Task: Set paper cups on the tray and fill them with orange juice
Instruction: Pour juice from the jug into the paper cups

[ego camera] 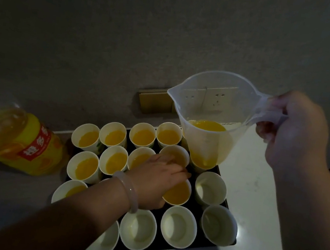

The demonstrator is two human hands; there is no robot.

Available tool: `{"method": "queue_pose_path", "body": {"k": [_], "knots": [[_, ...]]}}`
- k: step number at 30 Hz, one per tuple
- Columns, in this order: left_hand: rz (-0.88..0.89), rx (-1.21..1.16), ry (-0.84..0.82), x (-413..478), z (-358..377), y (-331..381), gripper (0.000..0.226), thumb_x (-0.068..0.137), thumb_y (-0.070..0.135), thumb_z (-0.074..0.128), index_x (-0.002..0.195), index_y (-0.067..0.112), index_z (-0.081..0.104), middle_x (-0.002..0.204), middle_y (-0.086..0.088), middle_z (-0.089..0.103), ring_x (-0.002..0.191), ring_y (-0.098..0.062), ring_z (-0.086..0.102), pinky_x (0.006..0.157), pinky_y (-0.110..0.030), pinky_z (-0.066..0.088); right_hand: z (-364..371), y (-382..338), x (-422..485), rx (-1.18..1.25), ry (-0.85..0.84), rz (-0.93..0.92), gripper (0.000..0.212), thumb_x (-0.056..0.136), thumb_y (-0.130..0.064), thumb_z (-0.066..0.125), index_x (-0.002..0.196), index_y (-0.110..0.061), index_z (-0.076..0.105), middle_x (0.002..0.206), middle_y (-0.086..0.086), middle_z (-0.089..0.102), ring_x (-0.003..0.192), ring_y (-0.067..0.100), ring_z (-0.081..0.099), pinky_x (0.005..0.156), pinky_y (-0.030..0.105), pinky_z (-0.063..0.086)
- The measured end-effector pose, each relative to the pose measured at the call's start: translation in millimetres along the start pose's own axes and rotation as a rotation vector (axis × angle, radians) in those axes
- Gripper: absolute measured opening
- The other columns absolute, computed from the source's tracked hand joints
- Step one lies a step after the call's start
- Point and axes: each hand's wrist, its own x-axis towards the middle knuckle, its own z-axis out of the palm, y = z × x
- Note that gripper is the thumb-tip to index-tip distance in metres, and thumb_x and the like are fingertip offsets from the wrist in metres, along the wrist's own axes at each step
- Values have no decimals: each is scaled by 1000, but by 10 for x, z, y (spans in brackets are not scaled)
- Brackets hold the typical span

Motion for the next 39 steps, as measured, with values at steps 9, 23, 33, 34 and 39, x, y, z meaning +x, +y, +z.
{"method": "queue_pose_path", "body": {"k": [9, 23, 33, 34, 39], "knots": [[-126, -415, 240, -27, -97, 157, 64, 82, 41, 49, 143, 22, 40, 145, 4, 41, 136, -10, 26, 108, -29, 32, -140, 16, 47, 63, 27, -82, 28, 68, -15, 51, 40, -14, 54, 49, 1, 52, 41, 14, 40, 38, 18, 28], [-488, -170, 158, 377, -66, 748, 61, 76, 76, 44, 108, 23, 48, 114, 1, 55, 110, -22, 43, 89, -38, 36, -343, 24, 68, 72, 226, -164, 19, 60, -26, 47, 46, -17, 55, 47, 1, 53, 43, 17, 43, 45, 22, 31], [-507, -109, 193, 551, -43, 831, 67, 74, 76, 49, 112, 22, 39, 114, -5, 55, 113, -29, 40, 94, -43, 33, -430, 109, 75, 64, 249, -168, 19, 65, -26, 46, 50, -19, 56, 53, -1, 55, 43, 11, 47, 46, 19, 36], [-506, -99, 189, 568, -44, 840, 68, 74, 75, 50, 114, 21, 38, 115, -5, 55, 114, -30, 39, 95, -43, 33, -433, 113, 79, 65, 264, -164, 21, 63, -26, 45, 48, -18, 57, 51, -1, 55, 43, 13, 46, 45, 19, 34], [-488, -20, 147, 612, -49, 865, 75, 75, 75, 49, 123, 20, 34, 116, -9, 55, 116, -33, 39, 100, -47, 28, -447, 115, 106, 75, 300, -142, 26, 80, -14, 47, 56, -17, 56, 44, -3, 53, 42, 13, 44, 42, 19, 31]]}}
